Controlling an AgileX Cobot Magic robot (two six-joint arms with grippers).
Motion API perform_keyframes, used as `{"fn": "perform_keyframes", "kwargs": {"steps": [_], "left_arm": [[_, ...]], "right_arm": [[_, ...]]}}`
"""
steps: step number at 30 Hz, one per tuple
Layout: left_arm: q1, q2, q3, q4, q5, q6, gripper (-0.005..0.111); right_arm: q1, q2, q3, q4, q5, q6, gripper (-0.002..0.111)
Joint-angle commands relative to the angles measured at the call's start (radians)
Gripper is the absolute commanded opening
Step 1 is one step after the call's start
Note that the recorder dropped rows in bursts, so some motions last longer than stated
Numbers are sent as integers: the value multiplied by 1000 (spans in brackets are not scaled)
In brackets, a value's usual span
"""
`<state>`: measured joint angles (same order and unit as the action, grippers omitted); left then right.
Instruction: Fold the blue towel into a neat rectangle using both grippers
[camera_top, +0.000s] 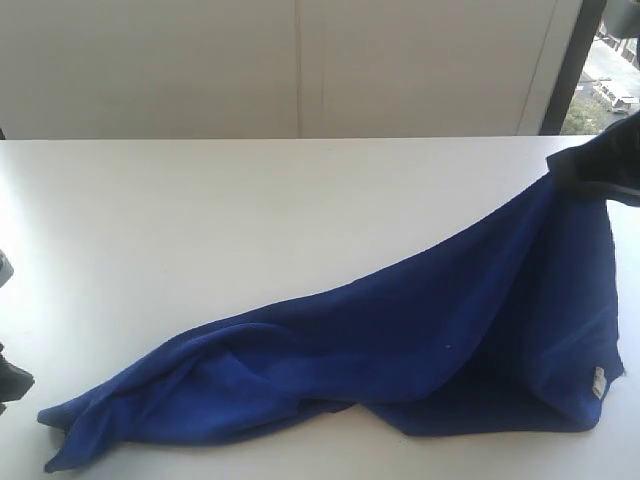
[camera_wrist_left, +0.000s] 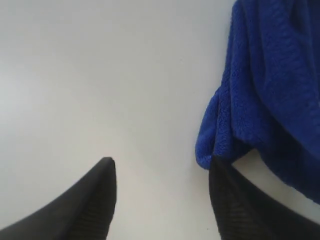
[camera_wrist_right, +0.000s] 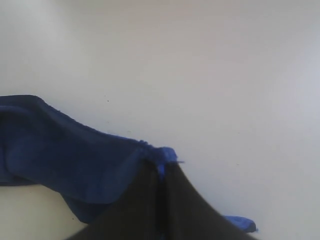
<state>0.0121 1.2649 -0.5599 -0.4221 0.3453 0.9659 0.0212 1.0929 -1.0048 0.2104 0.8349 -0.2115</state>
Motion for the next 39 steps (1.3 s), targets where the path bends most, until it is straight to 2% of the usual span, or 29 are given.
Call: {"fn": "perform_keyframes", "kwargs": {"steps": [1,4,10,16,23,30,35,39], "left_arm": [[2,-32,-23,-6,23,-88,60],[-7,-72,-56,-14,78,-97,59],[-73,-145,-76,-41,286,-124,57],[-171,-159,-76,-1,360,-331,56],[-308,-159,-76,163,416,-652,53],[-460,-157,-70,243,335,-758,53],[-476,-157,-1,446,261,-930,53],[-476,-157,54,445,188,-938,53]], "right_arm": [[1,-3,6,13,-12,-13,0],[1,-3,6,30,-9,-13,0],[1,-3,6,30,-11,-13,0],[1,-3,6,30,-13,-13,0],[1,-3,6,28,-13,-13,0],[1,-3,6,28,-18,-17,0],[1,-3,6,28,-18,-19,0],[1,-3,6,28,-21,-19,0]]}}
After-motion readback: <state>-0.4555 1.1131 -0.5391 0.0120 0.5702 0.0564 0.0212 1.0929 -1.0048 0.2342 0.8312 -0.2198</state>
